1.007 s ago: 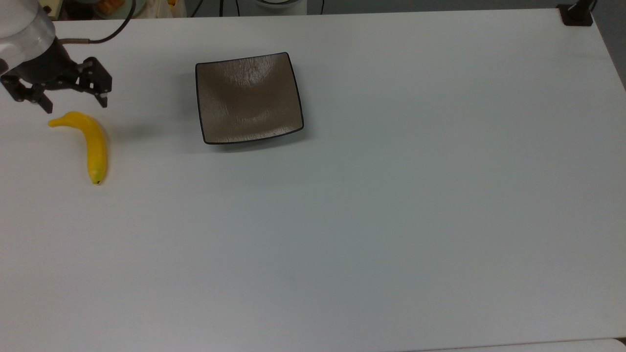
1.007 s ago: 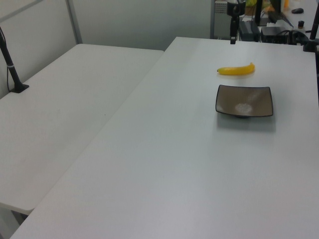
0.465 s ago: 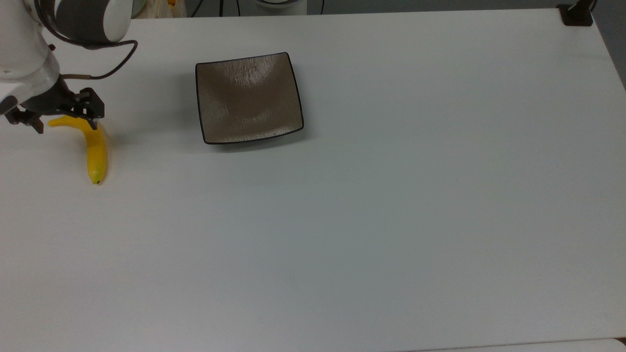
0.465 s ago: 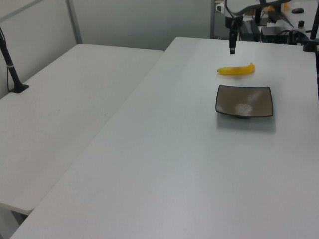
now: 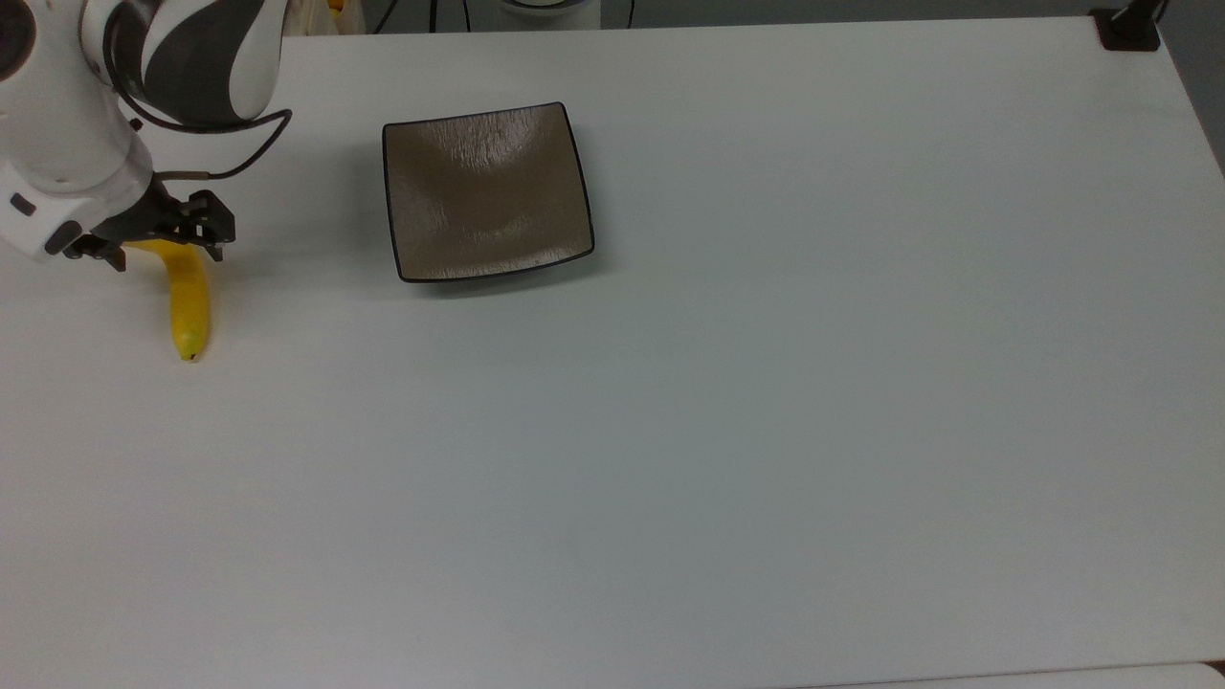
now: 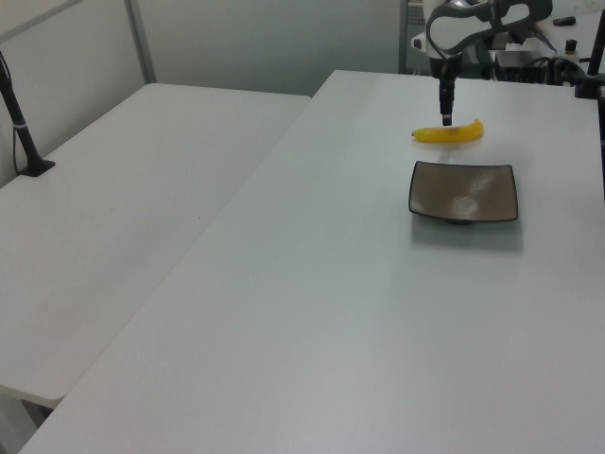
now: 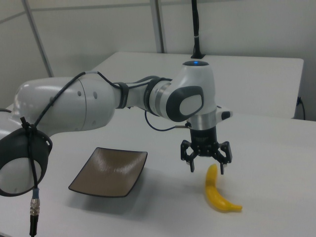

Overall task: Bananas placed on a ceramic plate
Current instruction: 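Close the gripper on the banana's stem end, then lift the banana and carry it over the brown square plate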

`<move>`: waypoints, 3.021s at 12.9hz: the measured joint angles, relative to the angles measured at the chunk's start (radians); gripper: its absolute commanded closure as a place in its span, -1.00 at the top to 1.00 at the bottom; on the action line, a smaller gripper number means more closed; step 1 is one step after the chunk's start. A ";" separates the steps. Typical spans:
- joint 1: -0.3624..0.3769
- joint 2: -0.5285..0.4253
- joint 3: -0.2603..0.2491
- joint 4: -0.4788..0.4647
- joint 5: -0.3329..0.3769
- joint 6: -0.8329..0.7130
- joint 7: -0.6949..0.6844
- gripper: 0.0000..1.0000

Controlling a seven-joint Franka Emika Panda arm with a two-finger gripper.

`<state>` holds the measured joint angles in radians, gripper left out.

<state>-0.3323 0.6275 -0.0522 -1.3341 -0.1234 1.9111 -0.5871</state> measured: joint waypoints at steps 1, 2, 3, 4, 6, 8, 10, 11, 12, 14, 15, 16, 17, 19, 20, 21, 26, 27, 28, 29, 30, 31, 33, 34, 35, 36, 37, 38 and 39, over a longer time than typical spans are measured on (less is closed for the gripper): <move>0.000 0.010 0.000 -0.006 0.000 0.001 0.000 1.00; 0.000 0.020 0.000 -0.009 0.000 0.006 0.000 1.00; 0.000 0.028 0.000 -0.013 -0.001 0.022 0.000 1.00; 0.000 0.034 0.000 -0.016 -0.001 0.036 0.000 1.00; 0.000 0.044 0.000 -0.026 -0.001 0.069 0.000 1.00; 0.000 0.046 0.000 -0.042 -0.014 0.095 0.000 0.70; 0.000 0.046 0.000 -0.054 -0.034 0.106 0.000 0.32; 0.000 0.046 0.000 -0.056 -0.036 0.106 0.000 0.21; 0.000 0.046 0.000 -0.057 -0.036 0.107 0.000 -0.06; 0.000 0.046 0.000 -0.058 -0.037 0.107 0.000 -0.54; 0.000 0.046 0.000 -0.058 -0.037 0.107 0.000 -0.73; 0.000 0.046 0.000 -0.058 -0.037 0.107 0.000 -0.98; 0.000 0.045 0.000 -0.058 -0.037 0.107 0.000 -0.99; 0.000 0.045 0.000 -0.058 -0.037 0.107 0.000 -0.99; 0.000 0.045 0.001 -0.058 -0.037 0.107 0.000 -0.99; 0.000 0.045 0.003 -0.058 -0.037 0.107 0.000 -0.99; 0.010 0.006 0.012 -0.054 -0.037 0.086 0.000 -0.99; 0.011 -0.013 0.016 -0.053 -0.037 0.071 0.000 -0.99; 0.013 -0.047 0.024 -0.053 -0.037 0.043 0.000 -0.99; 0.021 -0.082 0.027 -0.052 -0.037 0.009 0.000 -0.99; 0.031 -0.120 0.028 -0.052 -0.037 -0.026 0.000 -0.99; 0.042 -0.157 0.029 -0.053 -0.037 -0.058 0.000 -0.99; 0.074 -0.227 0.031 -0.056 -0.035 -0.138 0.000 -0.99; 0.092 -0.259 0.031 -0.059 -0.025 -0.183 0.000 -0.99; 0.110 -0.286 0.032 -0.062 -0.016 -0.225 0.000 -0.99; 0.136 -0.313 0.033 -0.067 -0.011 -0.272 0.000 -1.00; 0.165 -0.338 0.033 -0.076 -0.009 -0.323 0.006 -1.00; 0.187 -0.353 0.034 -0.086 -0.008 -0.349 0.031 -1.00; 0.223 -0.371 0.034 -0.104 -0.006 -0.373 0.094 -1.00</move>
<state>-0.1098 0.2565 -0.0182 -1.4384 -0.1297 1.5384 -0.4933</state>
